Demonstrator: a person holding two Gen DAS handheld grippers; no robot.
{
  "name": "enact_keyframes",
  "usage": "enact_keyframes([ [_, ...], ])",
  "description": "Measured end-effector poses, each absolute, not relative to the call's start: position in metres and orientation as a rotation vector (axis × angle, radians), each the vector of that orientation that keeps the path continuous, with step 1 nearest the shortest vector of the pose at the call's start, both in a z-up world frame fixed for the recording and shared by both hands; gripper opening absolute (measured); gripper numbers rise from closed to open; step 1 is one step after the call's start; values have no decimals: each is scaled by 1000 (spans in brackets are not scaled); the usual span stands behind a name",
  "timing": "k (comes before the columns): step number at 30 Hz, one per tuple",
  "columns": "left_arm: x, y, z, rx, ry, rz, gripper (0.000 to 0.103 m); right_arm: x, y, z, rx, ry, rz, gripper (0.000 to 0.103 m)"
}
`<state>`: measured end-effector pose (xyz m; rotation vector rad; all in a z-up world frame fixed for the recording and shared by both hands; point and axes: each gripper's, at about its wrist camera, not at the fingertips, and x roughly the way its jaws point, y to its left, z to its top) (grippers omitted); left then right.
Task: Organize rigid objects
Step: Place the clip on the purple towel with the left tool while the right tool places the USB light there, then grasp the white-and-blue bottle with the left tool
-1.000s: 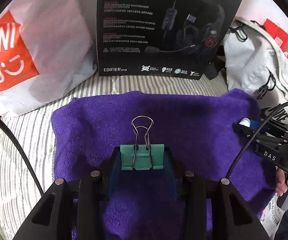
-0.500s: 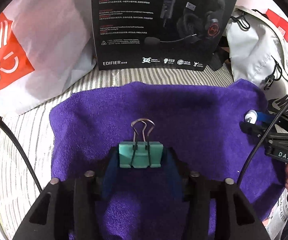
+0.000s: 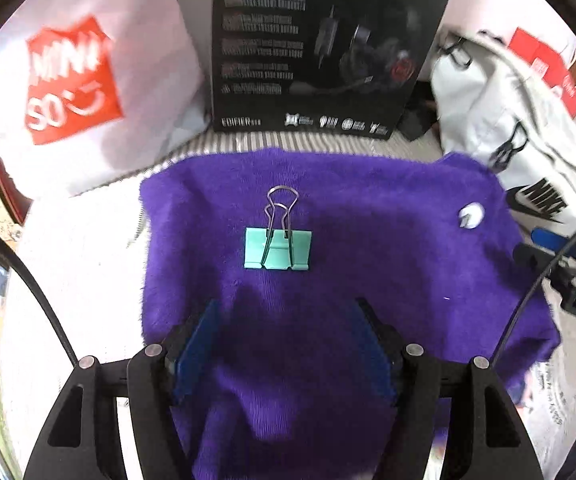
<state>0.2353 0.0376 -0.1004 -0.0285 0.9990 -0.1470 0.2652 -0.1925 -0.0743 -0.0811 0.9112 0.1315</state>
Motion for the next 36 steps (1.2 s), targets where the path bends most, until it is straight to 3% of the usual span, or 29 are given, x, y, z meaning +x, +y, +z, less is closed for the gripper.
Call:
enact_keyframes([
  [6, 186, 39, -77, 24, 964, -139, 66, 217, -194, -60, -73, 898, 103, 64],
  [15, 113, 39, -90, -34, 989, -170, 66, 149, -198, -56, -48, 884, 73, 64],
  [23, 96, 16, -132, -26, 1070, -167, 67, 105, -203, -63, 110, 881, 173, 64],
  [36, 100, 20, -138, 44, 1054, -169, 68, 100, -203, -71, 60, 897, 139, 64],
])
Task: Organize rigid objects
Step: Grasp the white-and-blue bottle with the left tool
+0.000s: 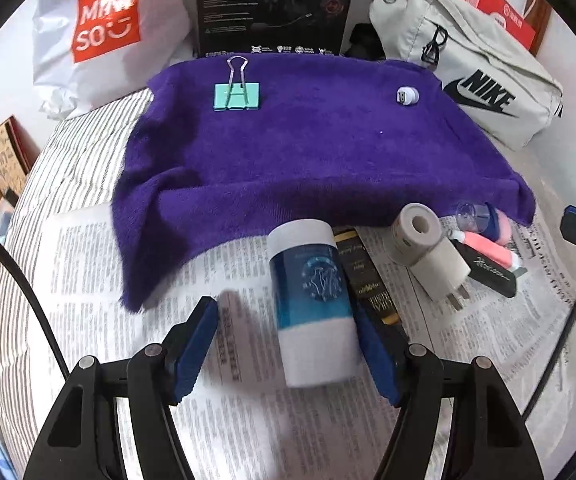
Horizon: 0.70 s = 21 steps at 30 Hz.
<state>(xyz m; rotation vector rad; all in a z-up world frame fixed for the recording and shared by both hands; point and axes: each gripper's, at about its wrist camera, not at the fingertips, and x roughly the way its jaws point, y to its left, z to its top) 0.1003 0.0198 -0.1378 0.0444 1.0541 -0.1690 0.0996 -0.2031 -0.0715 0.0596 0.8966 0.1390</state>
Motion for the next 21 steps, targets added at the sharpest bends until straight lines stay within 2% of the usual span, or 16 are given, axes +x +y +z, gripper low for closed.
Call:
enact_keyframes([
  [4, 109, 14, -142, 86, 1043, -147, 63, 98, -208, -79, 42, 910, 115, 64],
  [8, 113, 11, -141, 98, 1028, -164, 38, 94, -214, -88, 30, 918, 108, 64],
  [16, 120, 12, -141, 86, 1017, -144, 39, 94, -215, -106, 20, 948, 135, 64],
  [21, 118, 13, -140, 82, 1013, -157, 36, 105, -212, -114, 42, 958, 137, 64],
])
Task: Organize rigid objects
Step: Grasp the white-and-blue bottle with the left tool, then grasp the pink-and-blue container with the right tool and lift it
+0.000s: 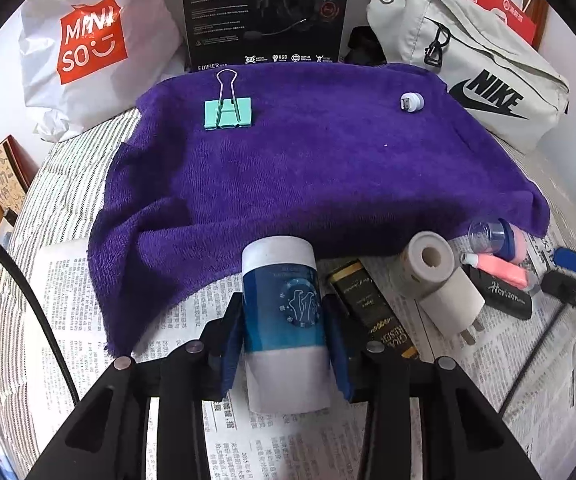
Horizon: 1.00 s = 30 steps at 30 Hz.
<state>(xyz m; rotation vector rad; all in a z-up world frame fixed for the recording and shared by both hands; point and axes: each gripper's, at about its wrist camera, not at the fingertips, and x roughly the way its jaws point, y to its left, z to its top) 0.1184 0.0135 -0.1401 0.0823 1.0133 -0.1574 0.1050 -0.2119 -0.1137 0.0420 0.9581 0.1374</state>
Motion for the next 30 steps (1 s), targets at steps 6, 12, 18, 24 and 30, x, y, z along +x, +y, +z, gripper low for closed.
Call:
enact_keyframes([
  [6, 111, 15, -140, 82, 1008, -164, 36, 131, -205, -119, 63, 956, 100, 64],
  [12, 111, 15, -140, 73, 999, -165, 36, 145, -197, -126, 55, 968, 69, 62],
  [18, 109, 17, -140, 64, 993, -180, 36, 146, -187, -132, -58, 984, 45, 44],
  [24, 108, 16, -139, 69, 984, -181, 36, 133, -210, -131, -68, 1015, 40, 44],
  [30, 106, 18, -138, 54, 979, -188, 36, 123, -212, -133, -114, 998, 45, 44],
])
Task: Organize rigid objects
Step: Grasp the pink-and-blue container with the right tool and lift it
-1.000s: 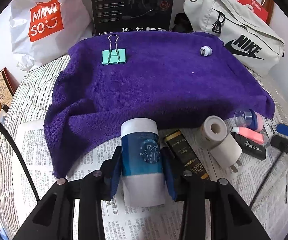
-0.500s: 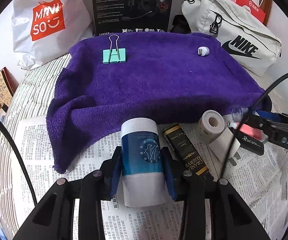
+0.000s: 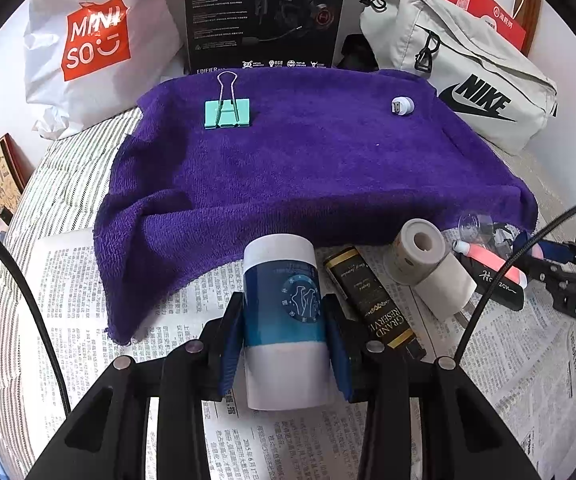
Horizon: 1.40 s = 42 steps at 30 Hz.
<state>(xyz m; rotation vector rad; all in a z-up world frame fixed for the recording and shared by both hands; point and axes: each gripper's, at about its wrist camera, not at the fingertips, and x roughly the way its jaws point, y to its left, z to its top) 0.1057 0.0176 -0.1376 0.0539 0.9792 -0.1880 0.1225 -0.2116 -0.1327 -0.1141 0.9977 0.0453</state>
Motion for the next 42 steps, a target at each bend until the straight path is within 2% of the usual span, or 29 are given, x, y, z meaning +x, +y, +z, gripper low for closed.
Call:
enact_keyframes([
  [15, 105, 28, -136, -24, 971, -204, 35, 111, -217, -128, -78, 978, 83, 44],
  [25, 109, 14, -139, 73, 963, -180, 34, 108, -215, -134, -101, 963, 67, 44],
  [42, 94, 32, -117, 7, 974, -203, 34, 107, -218, -113, -62, 935, 109, 44],
])
